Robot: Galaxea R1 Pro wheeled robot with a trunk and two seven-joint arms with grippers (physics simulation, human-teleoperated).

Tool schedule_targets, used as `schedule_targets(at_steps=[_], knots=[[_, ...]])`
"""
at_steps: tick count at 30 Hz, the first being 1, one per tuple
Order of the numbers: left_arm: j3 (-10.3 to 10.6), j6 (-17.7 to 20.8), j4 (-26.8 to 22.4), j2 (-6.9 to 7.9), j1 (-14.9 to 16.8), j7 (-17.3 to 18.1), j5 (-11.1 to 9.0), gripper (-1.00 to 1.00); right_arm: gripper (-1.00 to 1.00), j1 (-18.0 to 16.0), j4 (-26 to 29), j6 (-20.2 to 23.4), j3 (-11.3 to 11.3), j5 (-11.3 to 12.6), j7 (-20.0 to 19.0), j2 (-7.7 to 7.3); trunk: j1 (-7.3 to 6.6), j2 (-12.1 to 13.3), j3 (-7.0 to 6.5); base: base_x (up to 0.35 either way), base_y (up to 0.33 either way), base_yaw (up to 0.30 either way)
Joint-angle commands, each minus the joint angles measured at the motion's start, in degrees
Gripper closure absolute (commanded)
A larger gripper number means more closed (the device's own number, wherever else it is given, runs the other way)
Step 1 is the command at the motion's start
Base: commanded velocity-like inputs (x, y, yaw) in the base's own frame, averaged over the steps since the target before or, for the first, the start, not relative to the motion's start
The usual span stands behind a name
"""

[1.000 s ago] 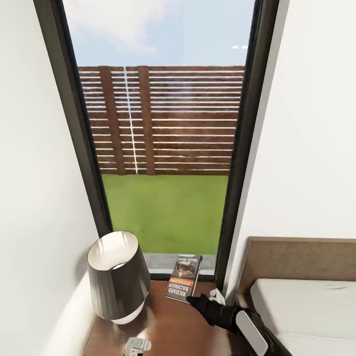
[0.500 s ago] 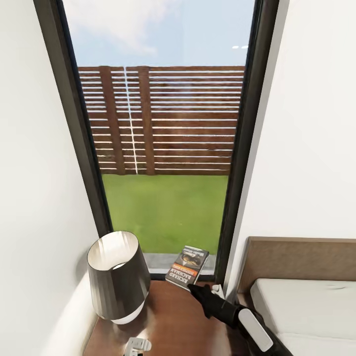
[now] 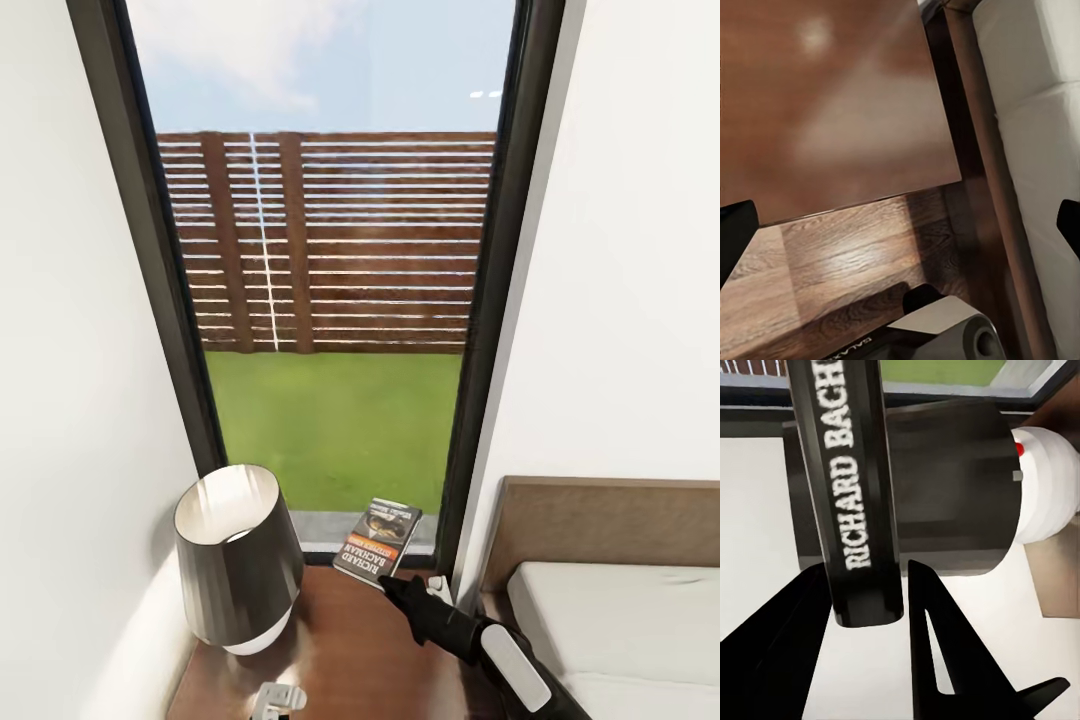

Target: In the bedroom, move the book from the bed onto either nightstand, and place the two sandals side by side next to the bed.

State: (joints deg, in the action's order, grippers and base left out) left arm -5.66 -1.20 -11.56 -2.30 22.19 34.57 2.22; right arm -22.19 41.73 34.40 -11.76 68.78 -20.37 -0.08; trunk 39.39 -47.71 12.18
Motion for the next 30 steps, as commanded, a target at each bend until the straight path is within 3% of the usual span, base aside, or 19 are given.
schedule_targets(at_steps=[1, 6, 8, 9, 10, 13, 17, 20, 22, 30], knots=[[-0.4, -0.1, 0.1, -0.04, 0.0, 0.2, 0.2, -1.00, 1.00, 0.0, 0.0, 0.2, 0.0, 0.1, -0.1, -0.01, 0.23, -0.5, 0.27, 0.000, 0.000, 0.000], [-0.4, 0.0, -0.2, 0.01, 0.0, 1.8, 0.3, -1.00, 1.00, 0.0, -0.1, 0.1, 0.0, 0.1, -0.1, 0.00, 0.89, -1.7, 0.80, 0.000, 0.000, 0.000], [-0.5, 0.2, -1.2, 0.28, 0.1, 6.2, 0.3, -1.00, 1.00, 0.0, -0.1, 0.1, 0.0, 0.1, -0.1, 0.01, 0.89, -1.7, 0.80, 0.000, 0.000, 0.000], [-0.6, 0.6, -2.4, 0.56, 0.1, 10.1, 0.2, -1.00, 1.00, 0.0, -0.1, 0.0, 0.0, 0.1, -0.1, 0.00, 0.89, -1.7, 0.80, 0.000, 0.000, 0.000], [-0.7, 2.3, -5.0, 1.28, 0.2, 16.4, 0.1, -1.00, 1.00, 0.0, -0.1, 0.0, 0.0, 0.1, -0.1, 0.00, 0.89, -1.7, 0.80, 0.000, 0.000, 0.000], [-0.7, 9.6, -12.1, 2.34, 0.3, 26.4, -1.1, -1.00, 1.00, 0.0, -0.1, 0.0, 0.0, 0.0, 0.0, -0.01, 0.89, -1.7, 0.80, 0.000, 0.000, 0.000], [-0.8, 18.1, -21.5, 3.06, 0.3, 32.7, -2.8, -1.00, 1.00, 0.0, -0.1, 0.0, 0.0, 0.0, -0.1, 0.00, 0.89, -1.7, 0.80, 0.000, 0.000, 0.000], [-0.8, 25.1, -28.2, 4.96, 0.3, 38.0, -5.7, -1.00, 1.00, 0.0, -0.1, 0.1, 0.0, 0.0, -0.1, -0.01, 0.89, -1.7, 0.80, 0.000, 0.000, 0.000], [-0.8, 26.9, -29.6, 5.40, 0.3, 39.3, -7.0, -1.00, 1.00, 0.0, -0.1, 0.1, 0.0, 0.0, -0.1, -0.01, 0.89, -1.7, 0.80, 0.000, 0.000, 0.000], [-0.9, 28.9, -30.0, 5.75, 0.3, 40.4, -8.2, -1.00, 1.00, 0.0, -0.1, 0.1, 0.0, 0.0, -0.1, -0.01, 1.99, -3.7, 1.70, 0.000, 0.000, 0.000]])
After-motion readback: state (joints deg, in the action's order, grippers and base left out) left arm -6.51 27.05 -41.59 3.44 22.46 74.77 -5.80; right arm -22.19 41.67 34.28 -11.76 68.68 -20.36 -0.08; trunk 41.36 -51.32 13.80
